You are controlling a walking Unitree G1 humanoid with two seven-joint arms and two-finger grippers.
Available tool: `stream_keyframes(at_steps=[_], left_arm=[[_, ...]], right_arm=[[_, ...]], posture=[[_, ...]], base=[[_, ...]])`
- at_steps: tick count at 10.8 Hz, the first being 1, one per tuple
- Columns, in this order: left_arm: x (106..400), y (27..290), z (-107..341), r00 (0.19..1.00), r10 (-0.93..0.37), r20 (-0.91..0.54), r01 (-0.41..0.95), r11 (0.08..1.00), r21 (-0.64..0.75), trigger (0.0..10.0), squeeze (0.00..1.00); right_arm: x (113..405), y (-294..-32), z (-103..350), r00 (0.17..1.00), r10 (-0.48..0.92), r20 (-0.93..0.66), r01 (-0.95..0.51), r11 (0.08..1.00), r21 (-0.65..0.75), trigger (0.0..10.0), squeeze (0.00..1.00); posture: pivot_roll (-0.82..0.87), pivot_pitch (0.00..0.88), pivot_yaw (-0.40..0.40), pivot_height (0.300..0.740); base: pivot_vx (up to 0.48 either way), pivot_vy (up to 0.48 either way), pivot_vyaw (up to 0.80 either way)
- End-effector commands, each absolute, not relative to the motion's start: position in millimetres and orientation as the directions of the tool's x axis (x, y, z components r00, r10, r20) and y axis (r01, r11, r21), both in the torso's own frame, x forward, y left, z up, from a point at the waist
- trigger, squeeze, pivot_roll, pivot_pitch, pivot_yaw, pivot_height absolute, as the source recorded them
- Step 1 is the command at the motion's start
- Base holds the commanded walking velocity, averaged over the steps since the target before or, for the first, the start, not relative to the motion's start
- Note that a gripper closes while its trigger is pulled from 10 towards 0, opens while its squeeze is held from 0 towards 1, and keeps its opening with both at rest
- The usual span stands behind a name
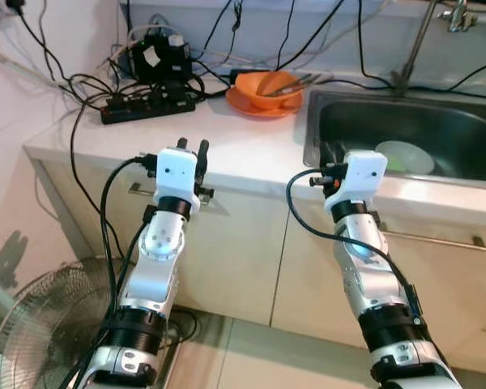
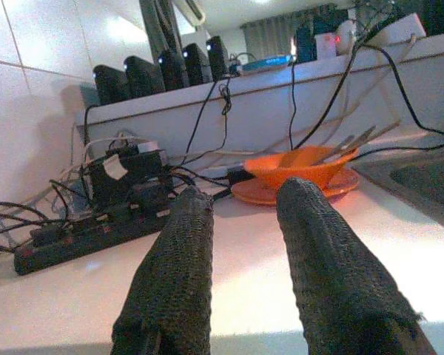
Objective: Kitchen organization
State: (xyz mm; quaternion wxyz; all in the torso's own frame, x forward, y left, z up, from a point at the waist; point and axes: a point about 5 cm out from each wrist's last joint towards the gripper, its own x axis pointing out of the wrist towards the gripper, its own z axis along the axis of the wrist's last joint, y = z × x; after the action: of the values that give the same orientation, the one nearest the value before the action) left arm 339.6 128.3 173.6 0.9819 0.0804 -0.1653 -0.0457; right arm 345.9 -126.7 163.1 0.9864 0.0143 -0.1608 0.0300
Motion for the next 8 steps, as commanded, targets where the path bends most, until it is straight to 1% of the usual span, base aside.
stream_keyframes(at_steps=[1, 8], left_arm=[[341.7, 126.6, 179.9, 0.937, -0.114, 0.331, 0.056, 0.982, 0.178, 10.0, 0.00], [342.1, 125.2, 179.2, 0.940, -0.119, 0.320, 0.062, 0.981, 0.182, 10.0, 0.00]], right_arm=[[348.1, -126.6, 167.8, 0.945, 0.053, 0.323, -0.063, 0.998, 0.019, 10.0, 0.00], [349.6, -126.7, 167.2, 0.948, 0.056, 0.312, -0.065, 0.998, 0.020, 10.0, 0.00]], posture=[[0.13, 0.023, 0.038, 0.740], [0.13, 0.022, 0.036, 0.740]], base=[[0.270, 0.000, 0.00], [0.303, 0.000, 0.00]])
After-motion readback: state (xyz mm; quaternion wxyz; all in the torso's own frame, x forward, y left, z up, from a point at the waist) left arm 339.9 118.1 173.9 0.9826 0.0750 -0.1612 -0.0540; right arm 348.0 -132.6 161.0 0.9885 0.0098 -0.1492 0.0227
